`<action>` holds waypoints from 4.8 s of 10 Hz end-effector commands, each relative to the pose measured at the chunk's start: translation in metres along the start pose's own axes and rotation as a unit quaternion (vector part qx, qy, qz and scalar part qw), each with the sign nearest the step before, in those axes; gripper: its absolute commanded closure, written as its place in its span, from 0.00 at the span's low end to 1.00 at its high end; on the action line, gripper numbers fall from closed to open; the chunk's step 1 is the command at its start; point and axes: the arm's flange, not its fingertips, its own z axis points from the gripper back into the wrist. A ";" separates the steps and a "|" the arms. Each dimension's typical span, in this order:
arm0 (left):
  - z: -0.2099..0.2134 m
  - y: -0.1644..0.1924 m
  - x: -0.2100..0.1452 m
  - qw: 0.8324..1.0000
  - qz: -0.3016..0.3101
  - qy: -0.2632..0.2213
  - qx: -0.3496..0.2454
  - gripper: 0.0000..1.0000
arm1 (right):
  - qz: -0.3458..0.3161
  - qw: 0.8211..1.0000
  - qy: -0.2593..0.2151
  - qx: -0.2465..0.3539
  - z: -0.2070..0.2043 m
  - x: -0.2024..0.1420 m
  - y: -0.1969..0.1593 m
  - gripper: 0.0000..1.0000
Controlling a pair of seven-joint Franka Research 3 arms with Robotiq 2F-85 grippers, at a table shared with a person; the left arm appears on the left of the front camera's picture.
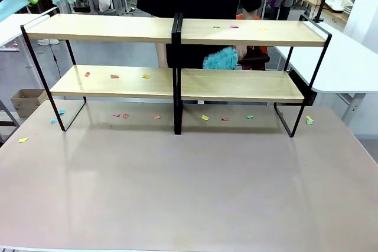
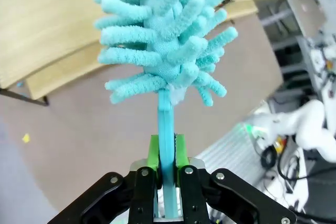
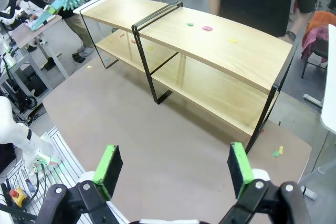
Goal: Clean the shelves.
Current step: Clean a randomly selected level of the Shelf with the Duster, then clean another randomly selected level of the Shelf with the Duster.
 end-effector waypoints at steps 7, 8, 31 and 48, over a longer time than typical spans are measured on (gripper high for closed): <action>0.045 0.035 -0.168 0.980 -0.057 0.180 -0.068 0.87 | -0.003 1.000 0.002 -0.001 0.001 -0.001 -0.001 0.00; 0.054 0.043 -0.177 0.989 -0.035 0.097 -0.109 0.87 | -0.003 1.000 0.002 -0.001 0.001 -0.001 -0.001 0.00; -0.032 -0.103 -0.014 0.977 -0.012 0.155 -0.146 0.87 | -0.068 0.997 -0.008 -0.031 0.090 -0.013 -0.024 0.00; -0.118 -0.175 0.061 0.984 0.012 0.107 -0.143 0.87 | -0.056 0.998 0.004 -0.022 0.041 0.014 -0.053 0.00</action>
